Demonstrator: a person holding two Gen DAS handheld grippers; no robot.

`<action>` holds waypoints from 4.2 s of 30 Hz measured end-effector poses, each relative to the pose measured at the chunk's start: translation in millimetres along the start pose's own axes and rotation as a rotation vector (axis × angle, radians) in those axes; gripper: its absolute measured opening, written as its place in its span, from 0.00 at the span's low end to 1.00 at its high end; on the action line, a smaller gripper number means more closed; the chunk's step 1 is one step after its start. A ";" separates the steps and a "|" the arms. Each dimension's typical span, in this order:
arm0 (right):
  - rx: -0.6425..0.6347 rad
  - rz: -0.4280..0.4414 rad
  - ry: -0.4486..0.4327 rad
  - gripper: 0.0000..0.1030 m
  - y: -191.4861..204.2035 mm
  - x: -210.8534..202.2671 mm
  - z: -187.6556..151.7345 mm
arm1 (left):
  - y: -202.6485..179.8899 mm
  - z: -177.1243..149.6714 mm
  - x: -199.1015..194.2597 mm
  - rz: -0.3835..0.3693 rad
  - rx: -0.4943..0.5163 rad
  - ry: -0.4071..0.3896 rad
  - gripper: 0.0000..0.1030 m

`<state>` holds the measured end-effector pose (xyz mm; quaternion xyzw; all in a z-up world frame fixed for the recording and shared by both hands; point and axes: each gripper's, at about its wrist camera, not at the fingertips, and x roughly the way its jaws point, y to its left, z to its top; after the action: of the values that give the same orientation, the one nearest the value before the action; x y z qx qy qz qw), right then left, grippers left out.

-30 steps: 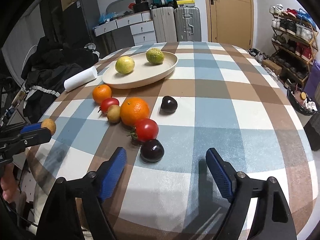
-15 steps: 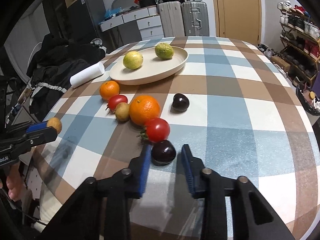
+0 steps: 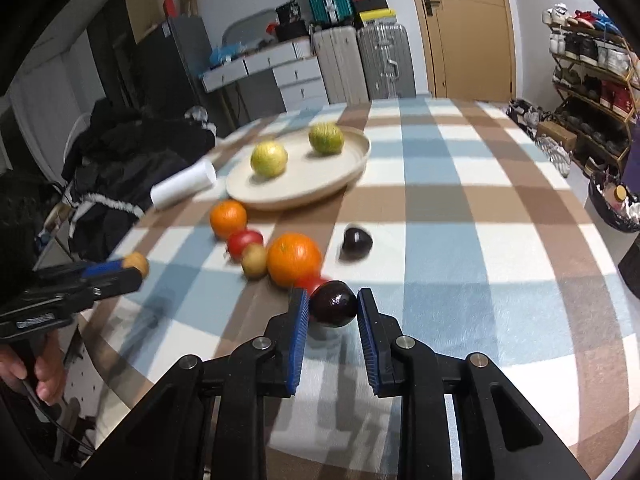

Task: Organize fruits
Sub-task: 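Carry the kiwi and plum onto the cream plate and open both tools, then move both tools back toward the tomatoes and oranges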

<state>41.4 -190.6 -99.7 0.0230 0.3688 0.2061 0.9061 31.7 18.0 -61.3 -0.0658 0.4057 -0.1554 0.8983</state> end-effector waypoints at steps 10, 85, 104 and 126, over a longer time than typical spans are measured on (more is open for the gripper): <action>-0.022 0.078 -0.092 0.24 4.5 0.4 55.5 | 30.2 59.6 19.0 0.017 -0.058 -0.037 0.23; -0.037 0.139 -0.318 0.98 7.8 -3.9 170.7 | 34.6 171.3 42.8 0.143 -0.071 -0.239 0.87; -0.050 0.034 -0.266 1.00 7.3 -39.1 56.1 | -10.8 69.3 18.2 0.154 -0.064 -0.216 0.99; 0.150 -0.070 -0.185 1.00 -63.2 -16.3 22.3 | -91.6 18.6 90.6 -0.137 0.085 0.027 0.99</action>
<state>68.6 -252.3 -85.0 0.0966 0.2985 0.1430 0.9387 81.3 -98.7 -90.9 -0.0532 0.4053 -0.2345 0.8820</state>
